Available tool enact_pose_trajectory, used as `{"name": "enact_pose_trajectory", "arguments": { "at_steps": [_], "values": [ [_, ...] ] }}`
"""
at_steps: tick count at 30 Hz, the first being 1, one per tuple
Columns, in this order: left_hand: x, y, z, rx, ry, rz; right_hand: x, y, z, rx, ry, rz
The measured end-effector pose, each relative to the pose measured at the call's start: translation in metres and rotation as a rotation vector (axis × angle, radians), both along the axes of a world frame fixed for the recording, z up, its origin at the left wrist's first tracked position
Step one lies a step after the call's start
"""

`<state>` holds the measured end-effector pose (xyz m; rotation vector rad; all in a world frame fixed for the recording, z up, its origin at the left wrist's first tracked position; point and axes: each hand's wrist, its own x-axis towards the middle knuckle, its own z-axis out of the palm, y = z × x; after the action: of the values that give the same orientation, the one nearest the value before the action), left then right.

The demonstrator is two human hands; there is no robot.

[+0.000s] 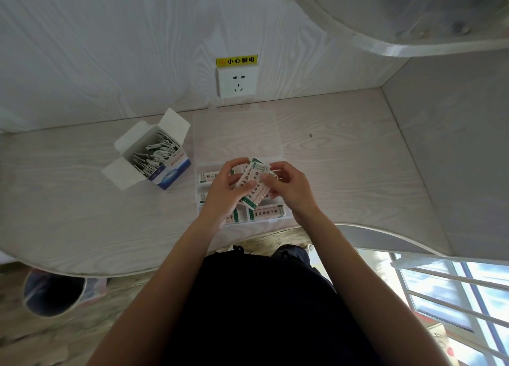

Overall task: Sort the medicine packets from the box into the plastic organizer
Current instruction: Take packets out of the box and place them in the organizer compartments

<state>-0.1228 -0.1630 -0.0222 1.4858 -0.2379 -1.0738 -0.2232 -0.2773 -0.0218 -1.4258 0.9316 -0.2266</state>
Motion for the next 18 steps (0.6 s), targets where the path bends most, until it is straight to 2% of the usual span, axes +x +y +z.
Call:
{"name": "enact_pose_trajectory", "arguments": {
  "at_steps": [9,13,18],
  "values": [
    [0.0015,-0.0016,0.0010,0.052,0.126,0.012,-0.0012,-0.0023,-0.0008,-0.038,-0.019,0.016],
    [0.0034,-0.0025,-0.0037,0.072,0.117,0.083,-0.0028,-0.0040,0.0015,0.035,-0.035,0.026],
    [0.0020,-0.0004,-0.0021,0.063,0.070,0.053,-0.0030,-0.0008,0.0003,0.073,-0.027,0.073]
  ]
}}
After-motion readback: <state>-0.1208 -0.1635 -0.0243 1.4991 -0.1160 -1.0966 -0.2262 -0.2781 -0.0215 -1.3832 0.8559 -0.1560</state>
